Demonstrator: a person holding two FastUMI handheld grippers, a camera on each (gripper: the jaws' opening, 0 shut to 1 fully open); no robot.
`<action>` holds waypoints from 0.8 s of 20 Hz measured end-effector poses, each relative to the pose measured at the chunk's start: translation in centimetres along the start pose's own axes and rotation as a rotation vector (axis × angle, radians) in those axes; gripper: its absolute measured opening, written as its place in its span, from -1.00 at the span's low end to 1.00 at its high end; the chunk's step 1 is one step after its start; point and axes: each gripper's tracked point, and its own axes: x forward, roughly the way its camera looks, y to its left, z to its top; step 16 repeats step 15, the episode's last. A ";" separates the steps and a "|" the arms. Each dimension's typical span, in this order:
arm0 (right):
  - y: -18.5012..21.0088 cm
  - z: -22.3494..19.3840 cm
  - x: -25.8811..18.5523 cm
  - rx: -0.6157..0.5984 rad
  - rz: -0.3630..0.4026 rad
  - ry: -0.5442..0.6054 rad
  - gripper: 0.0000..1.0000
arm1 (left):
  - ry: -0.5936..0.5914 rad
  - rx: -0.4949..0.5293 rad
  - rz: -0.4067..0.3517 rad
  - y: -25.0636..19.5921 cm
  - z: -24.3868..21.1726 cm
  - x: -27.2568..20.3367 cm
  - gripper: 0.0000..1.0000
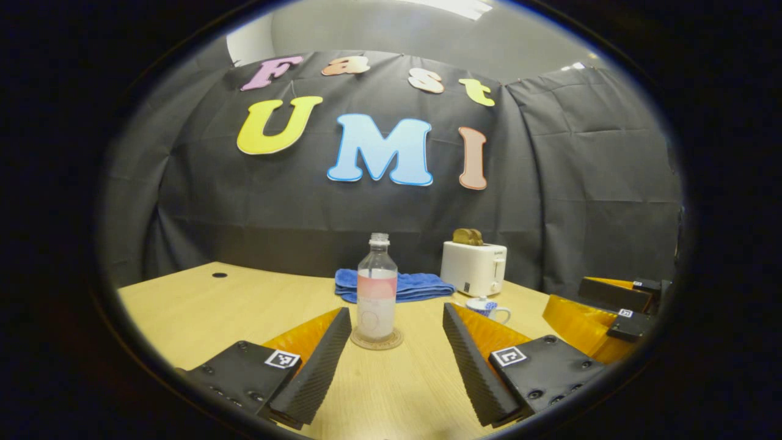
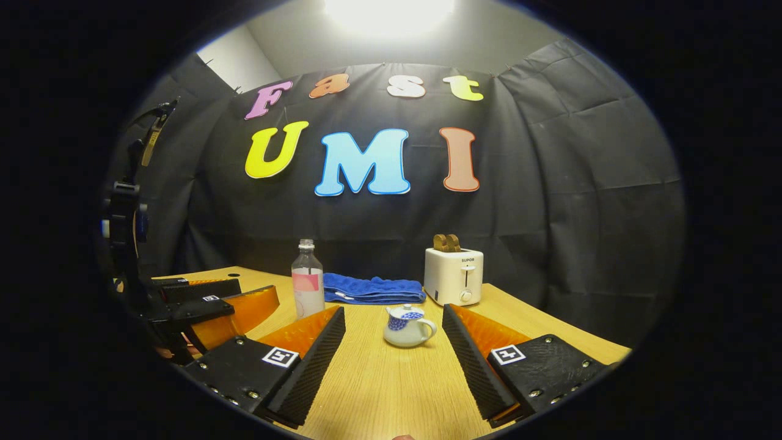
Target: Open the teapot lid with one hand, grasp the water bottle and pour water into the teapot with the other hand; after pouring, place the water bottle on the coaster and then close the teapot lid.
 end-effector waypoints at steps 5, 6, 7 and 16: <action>0.8 -1.2 -1.3 0.011 0.005 0.011 0.98 | 0.014 0.013 0.016 0.0 -1.2 -2.2 1.00; 0.9 -1.6 -1.5 0.005 0.008 0.018 0.97 | 0.019 0.016 0.017 -0.2 -1.6 -2.6 1.00; 1.1 -2.0 -1.7 0.000 0.009 0.024 0.98 | 0.025 0.018 0.015 -0.3 -1.9 -2.8 1.00; 2.0 -3.2 -1.5 0.015 0.034 0.037 0.97 | 0.054 0.005 0.024 -0.6 -3.1 -3.6 1.00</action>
